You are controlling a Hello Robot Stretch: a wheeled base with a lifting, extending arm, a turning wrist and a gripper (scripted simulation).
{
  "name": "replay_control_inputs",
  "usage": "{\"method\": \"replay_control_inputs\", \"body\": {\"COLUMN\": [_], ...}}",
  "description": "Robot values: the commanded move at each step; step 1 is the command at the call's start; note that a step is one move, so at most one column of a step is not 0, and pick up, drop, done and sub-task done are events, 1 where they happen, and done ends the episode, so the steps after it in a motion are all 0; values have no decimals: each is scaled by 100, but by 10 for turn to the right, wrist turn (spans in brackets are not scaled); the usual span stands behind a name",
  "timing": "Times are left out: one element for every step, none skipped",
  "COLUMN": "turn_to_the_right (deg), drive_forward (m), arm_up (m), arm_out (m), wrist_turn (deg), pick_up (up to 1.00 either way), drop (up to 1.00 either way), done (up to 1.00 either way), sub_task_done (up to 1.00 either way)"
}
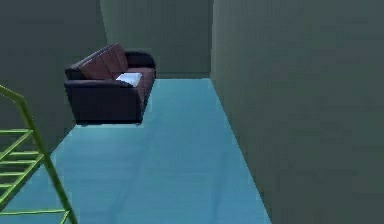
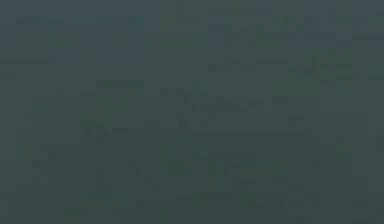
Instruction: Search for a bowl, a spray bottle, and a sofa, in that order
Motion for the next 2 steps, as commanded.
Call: {"method": "replay_control_inputs", "body": {"turn_to_the_right": [0, 0], "drive_forward": [100, 90], "arm_up": [0, 0], "arm_out": [0, 0], "wrist_turn": [0, 0], "pick_up": [0, 0], "drop": [0, 0], "done": [0, 0], "sub_task_done": [0, 0]}}
